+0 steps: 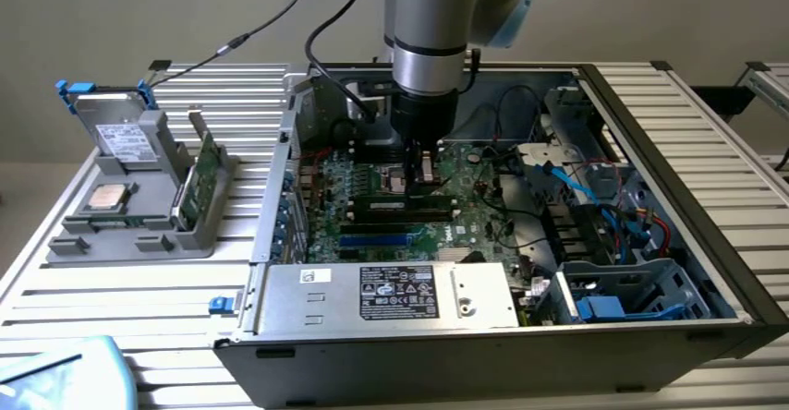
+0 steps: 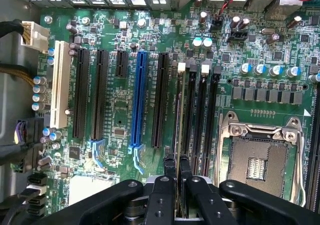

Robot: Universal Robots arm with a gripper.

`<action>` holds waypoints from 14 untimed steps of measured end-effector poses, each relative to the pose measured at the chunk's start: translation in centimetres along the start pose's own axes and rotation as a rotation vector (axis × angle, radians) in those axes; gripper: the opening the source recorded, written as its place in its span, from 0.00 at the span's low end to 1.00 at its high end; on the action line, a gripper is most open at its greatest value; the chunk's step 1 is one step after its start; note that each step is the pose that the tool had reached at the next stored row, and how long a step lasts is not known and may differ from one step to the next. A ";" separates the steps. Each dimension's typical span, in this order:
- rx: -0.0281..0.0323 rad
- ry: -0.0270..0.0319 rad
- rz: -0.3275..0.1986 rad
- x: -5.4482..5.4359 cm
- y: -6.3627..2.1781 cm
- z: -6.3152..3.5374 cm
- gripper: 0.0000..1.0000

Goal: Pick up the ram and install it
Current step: 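Insert the ram into the slot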

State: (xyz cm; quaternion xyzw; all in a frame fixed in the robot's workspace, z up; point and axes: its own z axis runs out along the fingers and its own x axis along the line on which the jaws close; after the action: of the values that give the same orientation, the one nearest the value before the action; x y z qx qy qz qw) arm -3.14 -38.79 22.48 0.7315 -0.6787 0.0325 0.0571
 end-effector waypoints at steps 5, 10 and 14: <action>0.0055 0.0017 0.000 0.0 0.01 0.07 0.14; 0.0109 0.0048 -0.001 0.0 0.05 0.14 0.14; 0.0134 0.0052 0.000 0.0 0.16 0.21 0.14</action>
State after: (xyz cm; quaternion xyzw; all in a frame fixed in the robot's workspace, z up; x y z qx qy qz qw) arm -3.31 -38.79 22.27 0.7319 -0.6781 0.0390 0.0540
